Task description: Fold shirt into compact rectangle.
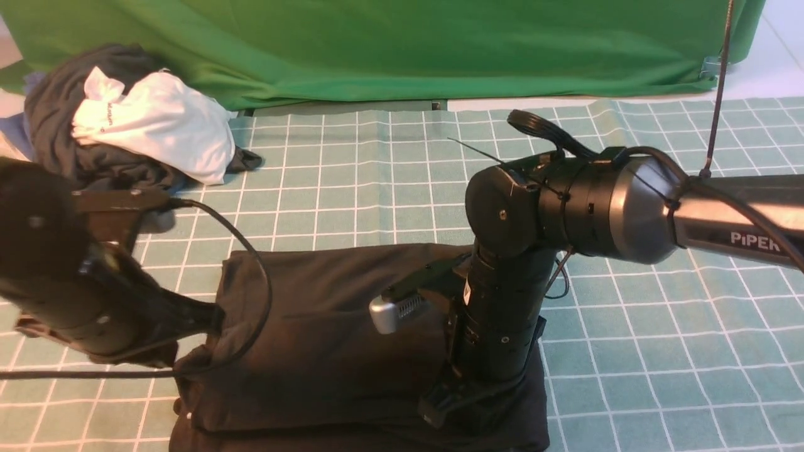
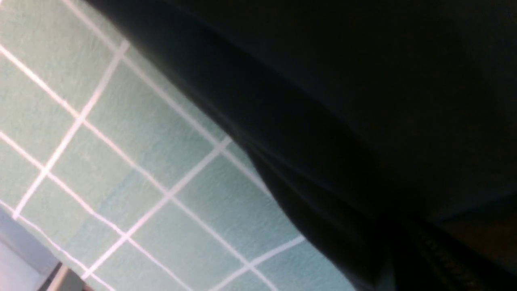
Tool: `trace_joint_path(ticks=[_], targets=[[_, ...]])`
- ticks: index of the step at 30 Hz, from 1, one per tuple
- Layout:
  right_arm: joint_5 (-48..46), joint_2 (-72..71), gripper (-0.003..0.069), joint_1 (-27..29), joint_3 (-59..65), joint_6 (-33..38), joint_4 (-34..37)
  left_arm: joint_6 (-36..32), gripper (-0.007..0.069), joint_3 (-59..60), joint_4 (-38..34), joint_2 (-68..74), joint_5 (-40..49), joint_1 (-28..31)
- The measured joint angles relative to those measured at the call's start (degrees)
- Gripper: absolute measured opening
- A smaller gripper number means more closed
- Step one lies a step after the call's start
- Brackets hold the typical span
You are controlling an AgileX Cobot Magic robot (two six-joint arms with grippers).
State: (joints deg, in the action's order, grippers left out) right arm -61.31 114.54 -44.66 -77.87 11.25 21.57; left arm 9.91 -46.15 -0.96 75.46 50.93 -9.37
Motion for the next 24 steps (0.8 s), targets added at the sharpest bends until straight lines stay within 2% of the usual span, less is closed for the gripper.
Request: trace_joint_path(ticks=[2,7,13,18,19,24], targets=[[0.0,-0.2,0.0003,-0.5,0.1,-0.1,-0.1,-0.9,0.0011,0.0,-1.1,-1.0,0.4,0.0],[0.3,-2.5,0.0003,-2.1,0.2,-0.4,-0.2,-7.9,0.0011,0.1,-12.2,-2.0,-0.2,0.1],[2.0,-6.6,0.0003,-2.1,0.2,-0.8,-1.1,-9.0,0.0034,0.2,-13.0,-1.2,-1.1,0.1],[3.0,-9.2,0.0002,-2.0,0.2,-1.0,-1.3,-9.0,0.0142,0.2,-10.4,0.8,-3.3,0.1],[3.3,-9.9,0.0002,-1.8,0.2,-1.2,-1.4,-9.0,0.0212,0.2,-9.6,2.1,-4.9,0.1],[3.7,-10.5,0.0002,-1.7,0.2,-1.6,-1.4,-9.0,0.0417,0.2,-10.6,7.4,-9.0,0.1]])
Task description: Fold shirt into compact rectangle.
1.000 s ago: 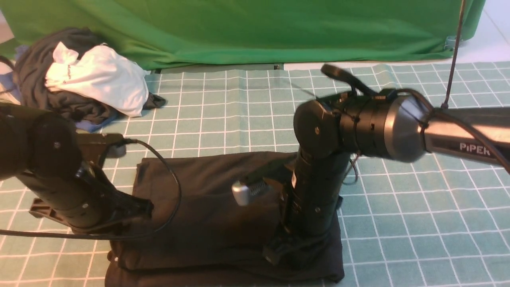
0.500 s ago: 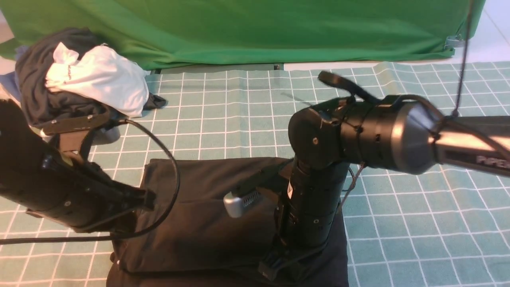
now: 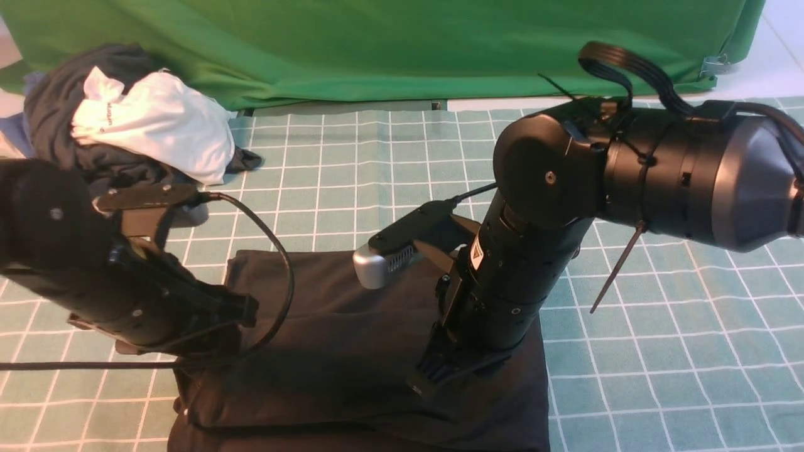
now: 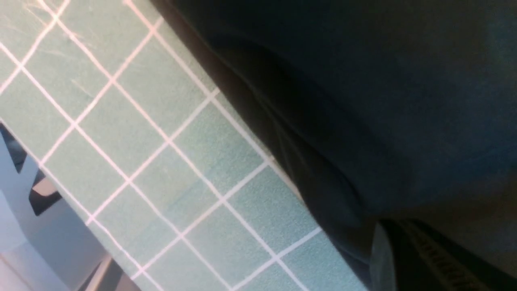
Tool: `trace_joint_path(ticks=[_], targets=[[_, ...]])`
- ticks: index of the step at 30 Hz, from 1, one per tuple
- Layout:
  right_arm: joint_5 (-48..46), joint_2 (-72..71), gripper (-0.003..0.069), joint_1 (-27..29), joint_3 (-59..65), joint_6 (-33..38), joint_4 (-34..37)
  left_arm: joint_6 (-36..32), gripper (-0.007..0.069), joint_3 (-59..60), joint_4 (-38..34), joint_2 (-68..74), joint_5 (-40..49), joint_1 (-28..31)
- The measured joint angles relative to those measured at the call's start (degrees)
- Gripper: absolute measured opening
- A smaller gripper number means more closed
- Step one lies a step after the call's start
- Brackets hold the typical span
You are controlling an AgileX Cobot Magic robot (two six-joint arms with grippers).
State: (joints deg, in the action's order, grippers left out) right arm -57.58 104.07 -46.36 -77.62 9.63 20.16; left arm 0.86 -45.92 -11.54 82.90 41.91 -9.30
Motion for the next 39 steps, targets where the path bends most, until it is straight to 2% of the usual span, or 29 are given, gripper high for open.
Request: trace_joint_path(ticks=[2,4,5,8,11,13,20,24,33,35,39], targets=[[0.0,0.0,0.0002,0.0,0.0,-0.1,0.0,-0.9,0.0468,0.0,-1.1,2.6,-0.8,0.0],[0.0,0.0,0.0002,0.0,0.0,-0.1,0.0,-1.9,0.0470,0.0,-1.4,3.9,-1.0,0.0],[0.0,0.0,0.0002,0.0,0.0,-0.1,0.0,-2.7,0.0442,0.0,-1.6,4.7,-1.0,0.0],[0.0,0.0,0.0002,0.0,0.0,-0.1,0.0,-2.9,0.0337,0.0,-1.6,5.2,-1.0,0.0],[0.2,0.0,0.0002,0.0,0.0,-0.1,0.0,-3.6,0.0094,0.0,-1.7,4.8,-1.0,0.0],[0.2,0.0,0.0002,0.0,0.0,-0.1,0.0,-4.1,0.0036,0.0,-1.9,3.9,-1.0,0.0],[0.4,0.0,0.0002,0.0,0.0,-0.1,-0.1,-4.1,0.0015,0.0,-1.8,-3.1,1.9,0.0],[0.4,0.0,0.0002,0.0,0.0,0.0,-0.2,-1.8,0.0015,0.0,0.7,-6.0,4.7,0.0],[0.5,0.0,0.0002,0.0,0.0,0.1,-0.2,-0.1,0.0019,0.0,2.8,-5.3,6.2,0.0],[0.4,0.0,0.0002,0.0,0.0,0.1,-0.2,0.1,0.0029,0.0,3.5,-4.9,7.1,0.0],[0.4,0.0,0.0006,0.0,0.0,0.1,-0.2,2.9,0.0109,0.1,7.3,-4.6,7.2,0.0]])
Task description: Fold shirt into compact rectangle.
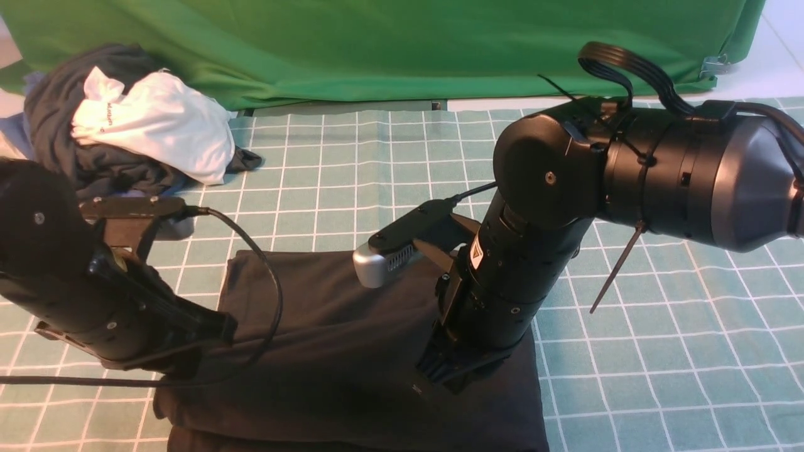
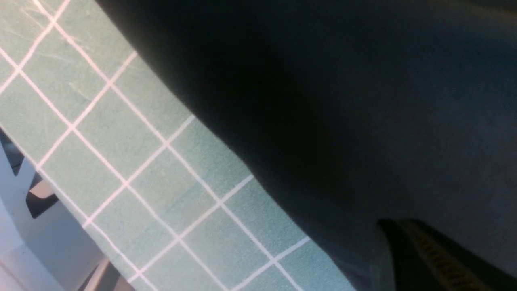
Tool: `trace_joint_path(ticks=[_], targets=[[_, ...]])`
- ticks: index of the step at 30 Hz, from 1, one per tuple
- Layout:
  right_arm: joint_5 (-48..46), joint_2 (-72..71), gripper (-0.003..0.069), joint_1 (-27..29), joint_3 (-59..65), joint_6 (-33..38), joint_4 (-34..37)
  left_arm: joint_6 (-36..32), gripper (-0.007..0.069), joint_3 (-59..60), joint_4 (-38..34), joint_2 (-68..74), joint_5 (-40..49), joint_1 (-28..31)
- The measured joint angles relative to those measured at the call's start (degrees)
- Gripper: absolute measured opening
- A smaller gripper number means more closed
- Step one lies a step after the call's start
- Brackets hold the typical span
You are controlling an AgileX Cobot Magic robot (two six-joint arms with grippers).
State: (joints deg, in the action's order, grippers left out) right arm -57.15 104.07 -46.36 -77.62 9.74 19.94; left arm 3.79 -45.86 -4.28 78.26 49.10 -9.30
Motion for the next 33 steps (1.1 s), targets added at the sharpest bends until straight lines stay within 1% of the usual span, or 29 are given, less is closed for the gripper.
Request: trace_joint_path(ticks=[1,2,3,4,5,8,10,13,15,16,17,18,19,20,22,24,25,29,31,33], targets=[[0.0,0.0,0.0006,0.0,0.0,0.0,0.0,0.5,0.0146,0.0,0.3,0.0,-0.1,0.0],[0.0,0.0,0.0006,0.0,0.0,0.0,0.0,0.5,0.0160,0.0,0.3,0.0,-0.1,0.0],[0.0,0.0,0.0006,0.0,0.0,0.0,0.0,0.6,0.0188,0.0,0.6,0.0,0.0,0.0],[0.0,0.0,0.0006,0.0,0.0,0.0,0.0,0.7,0.0249,0.0,0.9,0.0,0.5,0.0],[0.0,0.0,0.0006,0.0,0.0,0.2,0.0,0.7,0.0287,0.0,1.1,-0.1,0.9,0.0],[-0.5,0.0,0.0006,0.0,0.0,0.7,0.0,0.7,0.0372,-0.6,1.8,-0.3,3.6,0.0],[-1.0,0.0,0.0006,0.0,0.0,0.9,-0.2,0.7,0.0418,-2.0,3.2,-1.0,6.4,0.0],[-2.0,0.0,0.0006,0.0,0.0,0.9,-0.8,0.9,0.0433,-4.3,4.3,-2.4,7.9,0.0],[-2.5,-0.2,0.0008,0.0,0.0,0.6,-2.0,0.6,0.0409,-5.9,3.8,-3.7,7.6,0.0],[-2.6,-0.4,0.0008,0.0,0.0,0.1,-2.4,0.1,0.0385,-6.2,2.9,-4.2,7.5,0.0],[-2.6,-0.9,0.0008,0.0,0.0,-0.5,-3.2,-2.5,0.0331,-6.5,-0.5,-4.9,7.4,0.0],[-2.6,-0.9,0.0008,0.0,0.0,-0.5,-3.3,-2.5,0.0320,-6.5,-0.5,-5.0,7.4,0.0],[-2.6,-1.8,0.0008,0.1,0.0,-0.9,-4.1,-7.2,0.0230,-6.6,-6.3,-5.4,7.1,0.0],[-2.6,-2.5,0.0008,0.1,0.0,-1.3,-4.6,-10.1,0.0141,-6.4,-10.3,-5.4,6.8,-0.1],[-2.8,-3.5,0.0008,0.3,0.0,-1.7,-4.9,-14.5,0.0048,-5.3,-16.6,-5.1,4.8,-1.4],[-2.9,-3.5,0.0008,0.3,0.0,-1.8,-5.4,-14.7,0.0022,-4.2,-16.9,-4.1,3.6,-2.7],[-2.8,-3.4,0.0008,0.4,0.3,-1.8,-5.7,-14.2,0.0013,-3.3,-15.9,-3.2,2.5,-3.4],[-2.4,-3.0,0.0009,0.7,3.2,-1.9,-6.2,-7.9,0.0003,1.2,-9.2,1.4,-2.1,-3.9],[-0.9,-2.7,0.0010,0.9,6.0,-2.1,-6.4,-6.5,0.0003,3.3,-7.4,3.2,-3.6,-3.9],[1.9,-2.7,0.0012,1.2,9.6,-2.6,-6.5,-5.8,0.0003,5.6,-7.1,4.6,-6.1,-3.9]])
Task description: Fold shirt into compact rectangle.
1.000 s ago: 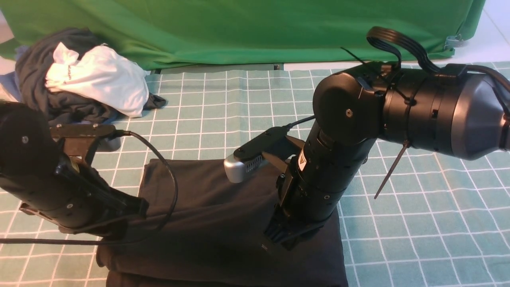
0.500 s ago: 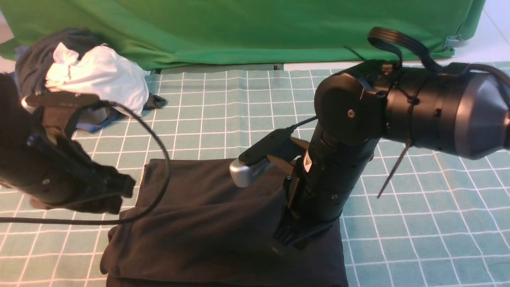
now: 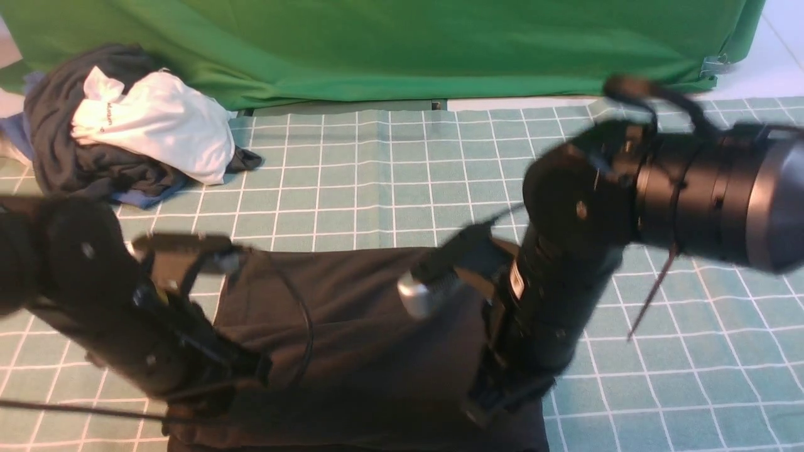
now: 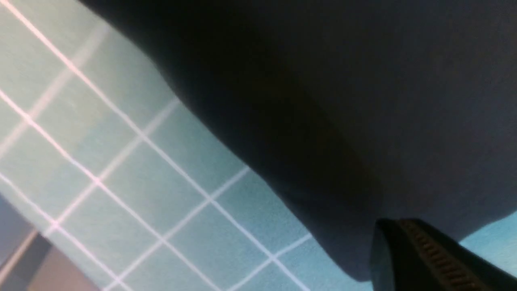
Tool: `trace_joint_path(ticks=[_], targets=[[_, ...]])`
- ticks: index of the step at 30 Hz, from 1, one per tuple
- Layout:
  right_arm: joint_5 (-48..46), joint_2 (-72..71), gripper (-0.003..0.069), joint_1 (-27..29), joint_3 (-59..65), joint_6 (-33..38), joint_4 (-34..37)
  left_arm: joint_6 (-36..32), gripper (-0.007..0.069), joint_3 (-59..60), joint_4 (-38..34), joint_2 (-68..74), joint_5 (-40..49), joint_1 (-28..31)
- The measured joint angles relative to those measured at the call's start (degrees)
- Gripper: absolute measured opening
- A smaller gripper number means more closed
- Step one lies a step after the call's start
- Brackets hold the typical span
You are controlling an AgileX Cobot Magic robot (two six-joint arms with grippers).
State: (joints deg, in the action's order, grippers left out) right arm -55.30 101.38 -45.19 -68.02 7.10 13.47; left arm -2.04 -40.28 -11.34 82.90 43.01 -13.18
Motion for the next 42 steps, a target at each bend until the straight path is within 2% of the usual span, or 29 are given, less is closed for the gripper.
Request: trace_joint_path(ticks=[7,17,20,25,28,35,42], targets=[[7.1,1.3,0.0016,0.4,7.5,-1.1,-0.4,2.0,0.0003,3.1,0.6,2.1,-4.2,0.0],[3.7,-5.5,0.0017,0.4,6.1,-4.5,-1.4,3.5,0.0004,-3.0,1.7,-7.6,2.4,0.0],[5.5,-9.2,0.0017,0.4,4.0,-5.2,-0.7,3.1,0.0006,-5.3,-0.5,-11.0,1.6,0.0],[7.8,-8.7,0.0017,0.4,2.7,-5.2,0.7,-4.1,0.0006,-5.9,-9.9,-9.7,1.5,0.0],[7.5,-5.9,0.0017,0.4,2.7,-5.2,0.9,-7.1,0.0006,-5.9,-12.9,-6.5,0.9,-0.8],[5.1,1.5,0.0017,0.4,2.8,-5.2,0.8,-7.6,0.0006,-1.0,-13.1,4.0,-3.6,-4.3],[7.1,3.4,0.0017,0.4,5.3,-5.2,0.2,-6.8,0.0007,4.1,-13.9,5.0,-9.6,-4.6]])
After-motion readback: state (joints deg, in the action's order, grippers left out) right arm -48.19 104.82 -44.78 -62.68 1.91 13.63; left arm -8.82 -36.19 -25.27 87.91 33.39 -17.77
